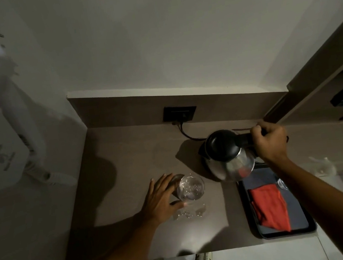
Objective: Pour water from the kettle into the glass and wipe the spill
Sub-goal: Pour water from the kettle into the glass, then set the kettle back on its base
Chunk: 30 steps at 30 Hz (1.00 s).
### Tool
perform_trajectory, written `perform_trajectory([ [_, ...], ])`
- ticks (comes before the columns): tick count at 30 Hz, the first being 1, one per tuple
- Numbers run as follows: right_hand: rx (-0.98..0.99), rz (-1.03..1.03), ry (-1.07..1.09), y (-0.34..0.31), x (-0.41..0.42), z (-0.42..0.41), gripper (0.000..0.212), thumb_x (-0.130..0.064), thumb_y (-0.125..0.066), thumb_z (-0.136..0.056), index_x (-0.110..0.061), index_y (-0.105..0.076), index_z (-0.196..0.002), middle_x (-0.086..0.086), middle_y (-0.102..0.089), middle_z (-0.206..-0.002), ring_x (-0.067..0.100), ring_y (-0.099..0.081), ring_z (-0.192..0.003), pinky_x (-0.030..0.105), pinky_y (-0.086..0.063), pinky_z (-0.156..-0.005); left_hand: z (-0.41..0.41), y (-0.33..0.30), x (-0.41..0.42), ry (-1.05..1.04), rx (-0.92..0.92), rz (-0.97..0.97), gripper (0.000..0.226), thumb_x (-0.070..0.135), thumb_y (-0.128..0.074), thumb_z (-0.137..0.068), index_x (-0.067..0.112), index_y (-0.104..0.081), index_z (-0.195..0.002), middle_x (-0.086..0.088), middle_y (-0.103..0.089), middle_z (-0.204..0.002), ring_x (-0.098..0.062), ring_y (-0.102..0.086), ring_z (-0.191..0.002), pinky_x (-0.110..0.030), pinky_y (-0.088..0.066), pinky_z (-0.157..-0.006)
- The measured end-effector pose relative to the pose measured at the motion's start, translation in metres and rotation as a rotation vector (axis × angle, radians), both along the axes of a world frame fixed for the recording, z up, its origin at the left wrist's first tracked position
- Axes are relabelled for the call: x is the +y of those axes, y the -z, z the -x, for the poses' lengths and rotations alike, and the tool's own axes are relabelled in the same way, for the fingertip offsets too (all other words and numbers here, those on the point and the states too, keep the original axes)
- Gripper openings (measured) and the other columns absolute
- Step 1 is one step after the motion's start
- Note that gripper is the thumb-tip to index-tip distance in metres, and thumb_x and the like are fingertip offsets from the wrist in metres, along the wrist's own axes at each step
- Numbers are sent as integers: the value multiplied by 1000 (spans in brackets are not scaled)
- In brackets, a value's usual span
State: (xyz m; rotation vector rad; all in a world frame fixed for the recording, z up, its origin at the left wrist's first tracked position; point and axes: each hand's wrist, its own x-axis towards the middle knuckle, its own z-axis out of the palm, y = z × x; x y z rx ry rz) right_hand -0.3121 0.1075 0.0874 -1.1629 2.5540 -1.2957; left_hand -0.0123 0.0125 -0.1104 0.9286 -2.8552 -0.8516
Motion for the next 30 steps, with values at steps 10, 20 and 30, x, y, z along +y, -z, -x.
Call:
perform_trajectory([
  [10,-336,104,256,49,0,44,32,-8,-47,-91,-11,-52,-59,10,-48,-60,24,-46,-57,36,-40,-57,0,3,-1,-15,-3,-22,87,79,-45,-75,36,-31,-148,10,-20,-163,-12,-7,-151,-47,5,-121],
  [20,-404,129,322,73,5,76,31,-12,-45,-87,-6,-49,-57,9,-46,-60,17,-47,-54,38,-38,-54,1,2,-1,-11,8,-20,83,76,-51,-78,32,-37,-147,7,-25,-162,-14,-11,-150,-51,0,-122],
  [30,-277,102,123,68,12,72,31,-13,-41,-81,-19,-40,-50,-1,-35,-50,0,-36,-42,18,-26,-43,1,2,0,-22,41,-10,83,75,-55,-76,29,-42,-145,5,-29,-161,-18,-18,-150,-53,-4,-121],
])
